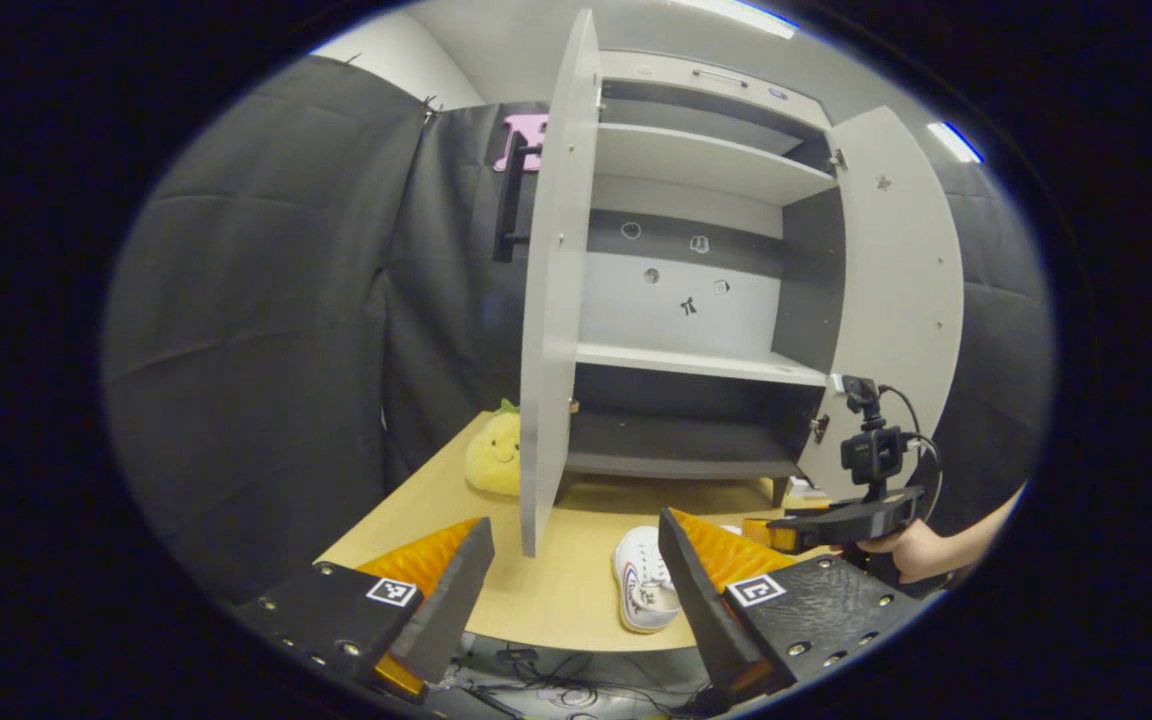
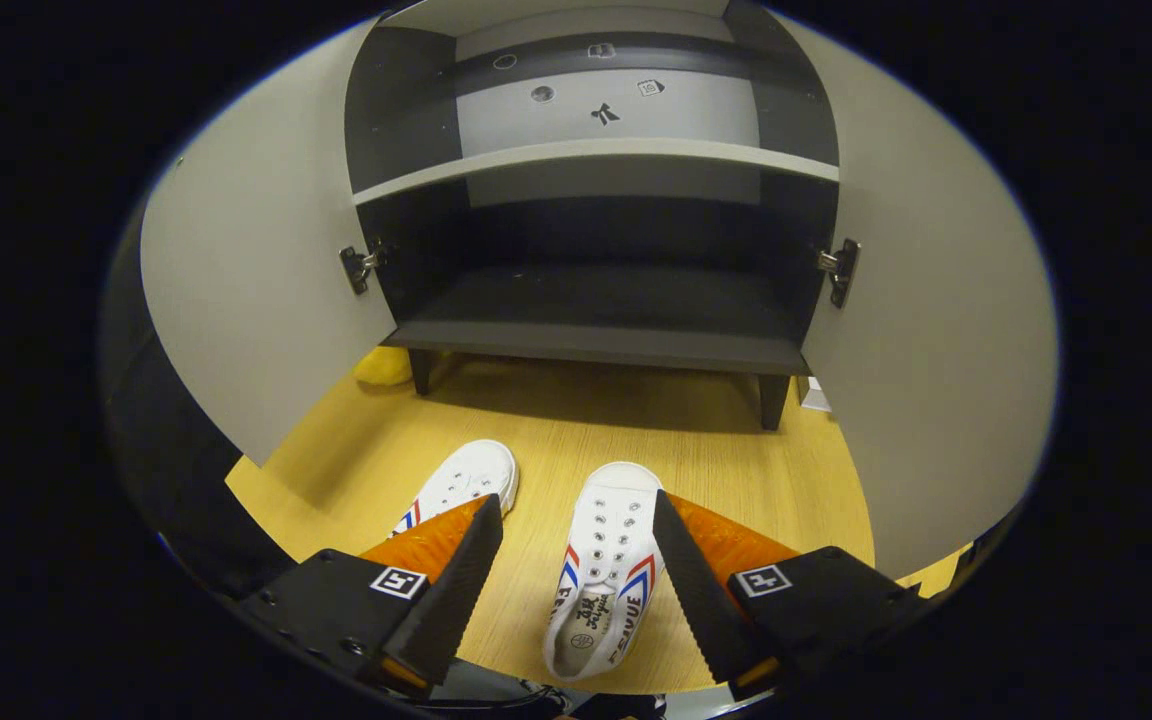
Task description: Grab one shoe with the right hand and put it into the shoe cabinet, grab the other shoe with the left hand and put it into the shoe cabinet; then close the right door with the right hand and the left door with the left hand.
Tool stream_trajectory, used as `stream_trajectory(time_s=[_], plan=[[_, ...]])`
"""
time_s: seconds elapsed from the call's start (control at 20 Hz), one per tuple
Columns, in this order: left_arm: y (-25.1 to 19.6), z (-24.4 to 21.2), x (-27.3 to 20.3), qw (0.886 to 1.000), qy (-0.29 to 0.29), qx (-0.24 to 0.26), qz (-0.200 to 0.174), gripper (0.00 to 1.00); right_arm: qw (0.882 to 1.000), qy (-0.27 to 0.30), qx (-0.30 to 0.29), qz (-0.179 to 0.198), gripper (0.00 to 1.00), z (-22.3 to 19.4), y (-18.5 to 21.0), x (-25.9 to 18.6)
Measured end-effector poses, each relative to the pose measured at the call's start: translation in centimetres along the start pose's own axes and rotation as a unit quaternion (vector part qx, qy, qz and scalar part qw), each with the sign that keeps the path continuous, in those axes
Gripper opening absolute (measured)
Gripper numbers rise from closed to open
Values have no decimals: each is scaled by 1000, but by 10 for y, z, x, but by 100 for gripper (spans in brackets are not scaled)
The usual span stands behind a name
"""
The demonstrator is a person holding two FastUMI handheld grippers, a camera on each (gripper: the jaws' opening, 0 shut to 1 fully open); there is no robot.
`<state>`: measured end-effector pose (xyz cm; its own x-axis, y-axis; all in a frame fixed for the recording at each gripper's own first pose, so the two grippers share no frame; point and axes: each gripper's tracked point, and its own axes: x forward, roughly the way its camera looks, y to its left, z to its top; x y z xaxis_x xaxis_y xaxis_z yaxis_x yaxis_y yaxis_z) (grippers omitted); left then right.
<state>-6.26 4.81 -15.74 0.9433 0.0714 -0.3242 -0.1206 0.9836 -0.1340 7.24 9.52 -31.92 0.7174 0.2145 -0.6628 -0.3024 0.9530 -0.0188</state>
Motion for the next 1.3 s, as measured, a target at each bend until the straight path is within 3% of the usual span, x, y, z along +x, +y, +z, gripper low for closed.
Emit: stream_trajectory(time_s=[0.4, 0.6, 0.7, 0.8, 0.9, 0.95, 1.0, 1.05, 1.1, 1.15, 1.25, 1.3], plan=[[6, -17, 4, 1000, 12, 3, 1, 96, 997, 75, 4, 1, 96, -57, 16, 46], [6, -18, 6, 1000, 10, 5, 4, 95, 994, 108, 1, -18, 93, -75, 16, 55], [6, -19, 5, 1000, 14, -3, 2, 95, 992, 119, -12, -25, 97, -81, 13, 61], [6, -19, 5, 1000, 16, -5, 2, 95, 989, 138, -29, -34, 92, -87, 13, 65], [7, -20, 5, 1000, 16, 2, 4, 96, 987, 144, -45, -60, 92, -88, 8, 66], [8, -20, 5, 1000, 16, 5, 6, 96, 986, 140, -54, -79, 80, -87, 2, 68], [8, -20, 4, 1000, 14, 8, 8, 96, 984, 138, -59, -97, 76, -86, -5, 68], [8, -19, 3, 1000, 13, 9, 10, 96, 983, 133, -62, -110, 51, -86, -9, 67], [8, -18, 3, 1000, 11, 9, 12, 96, 984, 133, -54, -108, 40, -87, -10, 69], [11, -17, -3, 1000, 11, 10, 14, 96, 984, 136, -52, -105, 32, -87, -9, 68], [13, -16, -6, 1000, 10, 10, 18, 96, 983, 145, -47, -99, 32, -85, -9, 67], [13, -17, -7, 1000, 11, 10, 19, 94, 982, 151, -47, -100, 17, -84, -9, 62]])
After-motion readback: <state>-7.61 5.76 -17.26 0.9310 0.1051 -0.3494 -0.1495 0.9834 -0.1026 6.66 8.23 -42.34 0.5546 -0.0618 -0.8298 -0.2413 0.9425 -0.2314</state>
